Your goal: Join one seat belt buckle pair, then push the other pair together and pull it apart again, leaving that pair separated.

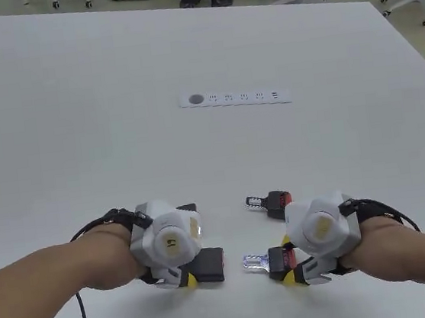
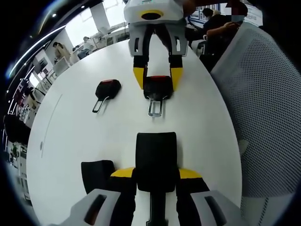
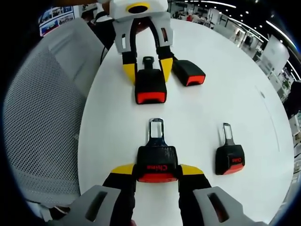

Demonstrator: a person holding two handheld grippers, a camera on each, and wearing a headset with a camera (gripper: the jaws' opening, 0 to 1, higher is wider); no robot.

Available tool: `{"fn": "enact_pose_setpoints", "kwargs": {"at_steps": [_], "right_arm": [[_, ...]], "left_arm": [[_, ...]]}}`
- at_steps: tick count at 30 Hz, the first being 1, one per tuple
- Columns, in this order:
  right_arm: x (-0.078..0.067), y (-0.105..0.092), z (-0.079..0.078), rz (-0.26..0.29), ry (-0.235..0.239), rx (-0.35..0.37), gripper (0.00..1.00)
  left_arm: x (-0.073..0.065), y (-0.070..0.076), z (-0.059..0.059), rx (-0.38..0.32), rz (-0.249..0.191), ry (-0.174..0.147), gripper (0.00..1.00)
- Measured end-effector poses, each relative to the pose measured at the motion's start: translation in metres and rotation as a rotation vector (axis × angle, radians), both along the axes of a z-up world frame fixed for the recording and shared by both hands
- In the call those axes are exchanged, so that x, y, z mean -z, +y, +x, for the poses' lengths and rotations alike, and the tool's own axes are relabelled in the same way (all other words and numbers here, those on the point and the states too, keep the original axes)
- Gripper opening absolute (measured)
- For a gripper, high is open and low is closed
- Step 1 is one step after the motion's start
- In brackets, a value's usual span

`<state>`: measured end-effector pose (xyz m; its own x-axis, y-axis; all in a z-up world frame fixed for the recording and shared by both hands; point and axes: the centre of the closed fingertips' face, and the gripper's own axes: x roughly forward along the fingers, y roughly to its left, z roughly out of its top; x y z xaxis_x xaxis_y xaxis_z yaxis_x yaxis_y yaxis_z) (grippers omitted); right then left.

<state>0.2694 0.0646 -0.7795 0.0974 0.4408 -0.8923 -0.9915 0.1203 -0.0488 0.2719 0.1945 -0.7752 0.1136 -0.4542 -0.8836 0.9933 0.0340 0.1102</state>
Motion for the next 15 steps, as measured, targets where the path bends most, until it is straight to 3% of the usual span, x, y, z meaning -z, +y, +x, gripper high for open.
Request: {"fn": "enact_pose_setpoints", "kwargs": {"at_steps": [15], "right_arm": [[-0.003, 0.032, -0.001, 0.017, -0.02, -0.026, 0.31]], "left_arm": [[0.001, 0.001, -0.001, -0.019, 0.004, 0.008, 0.33]]}}
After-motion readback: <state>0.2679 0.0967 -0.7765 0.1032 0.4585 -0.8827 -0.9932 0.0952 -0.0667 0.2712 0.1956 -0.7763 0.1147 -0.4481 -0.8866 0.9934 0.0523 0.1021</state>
